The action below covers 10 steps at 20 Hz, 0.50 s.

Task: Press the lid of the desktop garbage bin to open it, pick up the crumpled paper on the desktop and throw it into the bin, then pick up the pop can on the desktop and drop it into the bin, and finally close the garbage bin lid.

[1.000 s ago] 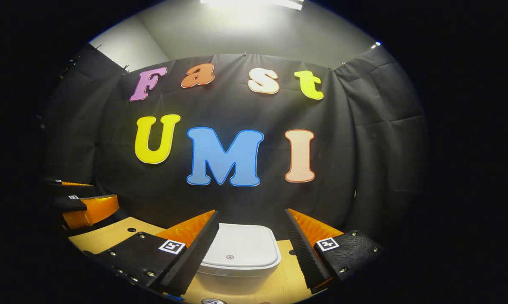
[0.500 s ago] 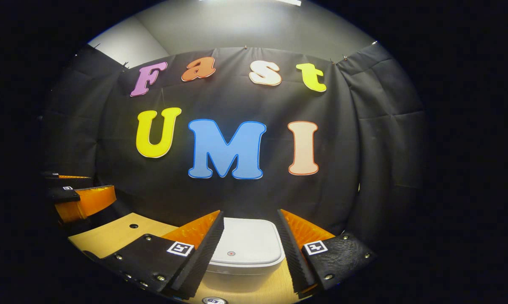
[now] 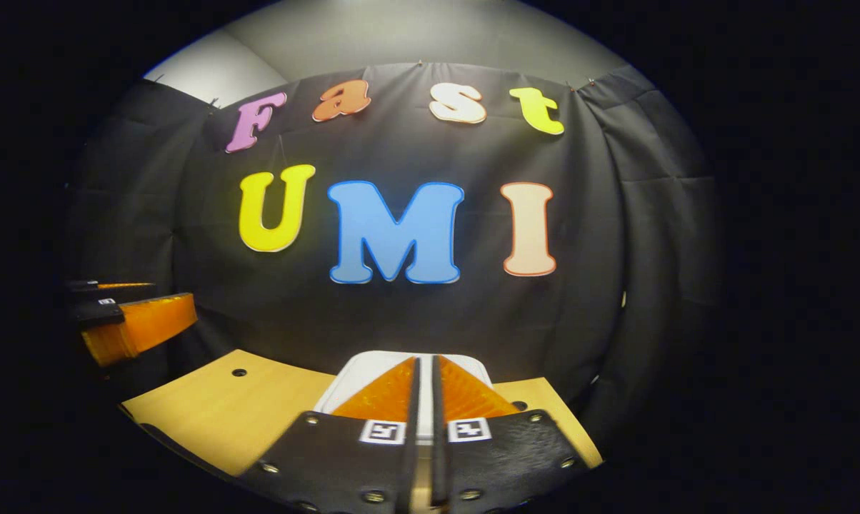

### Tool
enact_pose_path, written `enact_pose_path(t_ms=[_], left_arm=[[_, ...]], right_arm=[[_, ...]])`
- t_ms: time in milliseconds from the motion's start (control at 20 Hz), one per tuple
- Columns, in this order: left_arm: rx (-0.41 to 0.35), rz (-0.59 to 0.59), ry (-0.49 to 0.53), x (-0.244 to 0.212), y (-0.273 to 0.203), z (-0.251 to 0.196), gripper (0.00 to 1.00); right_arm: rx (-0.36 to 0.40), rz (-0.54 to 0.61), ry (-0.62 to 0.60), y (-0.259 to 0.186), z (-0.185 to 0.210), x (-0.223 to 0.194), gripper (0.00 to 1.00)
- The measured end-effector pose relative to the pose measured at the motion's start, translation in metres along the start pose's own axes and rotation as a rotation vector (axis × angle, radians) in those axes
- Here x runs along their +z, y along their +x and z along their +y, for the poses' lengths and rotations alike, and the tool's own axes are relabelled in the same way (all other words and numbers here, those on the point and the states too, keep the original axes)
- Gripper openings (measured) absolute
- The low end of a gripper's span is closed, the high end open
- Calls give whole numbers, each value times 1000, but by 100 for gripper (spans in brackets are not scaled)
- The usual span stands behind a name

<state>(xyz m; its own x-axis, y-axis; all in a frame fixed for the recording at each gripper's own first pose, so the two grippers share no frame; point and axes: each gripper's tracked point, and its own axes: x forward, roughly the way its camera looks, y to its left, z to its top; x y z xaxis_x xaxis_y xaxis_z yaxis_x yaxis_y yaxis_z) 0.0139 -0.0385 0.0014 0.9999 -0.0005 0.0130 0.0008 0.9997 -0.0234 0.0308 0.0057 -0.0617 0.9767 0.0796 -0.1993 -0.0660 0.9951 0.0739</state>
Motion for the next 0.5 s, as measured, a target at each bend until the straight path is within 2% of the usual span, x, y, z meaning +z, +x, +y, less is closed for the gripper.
enact_pose_path(t_ms=[50, 250, 300, 400, 500], left_arm=[[0, -2, 1, -1, -1, 1, 99], [-1, 0, -1, -2, 2, 1, 99], [-1, -1, 0, -2, 2, 2, 94], [-1, -4, 2, 0, 3, 2, 99], [-2, -8, 3, 1, 4, 1, 99]], right_arm=[[9, 1, 13, 4, 1, -3, 3], [29, 25, 13, 5, 5, -12, 4], [32, 28, 10, 7, 6, -13, 4], [41, 41, 4, 9, 8, -19, 4], [56, 70, 3, 14, 12, -29, 4]])
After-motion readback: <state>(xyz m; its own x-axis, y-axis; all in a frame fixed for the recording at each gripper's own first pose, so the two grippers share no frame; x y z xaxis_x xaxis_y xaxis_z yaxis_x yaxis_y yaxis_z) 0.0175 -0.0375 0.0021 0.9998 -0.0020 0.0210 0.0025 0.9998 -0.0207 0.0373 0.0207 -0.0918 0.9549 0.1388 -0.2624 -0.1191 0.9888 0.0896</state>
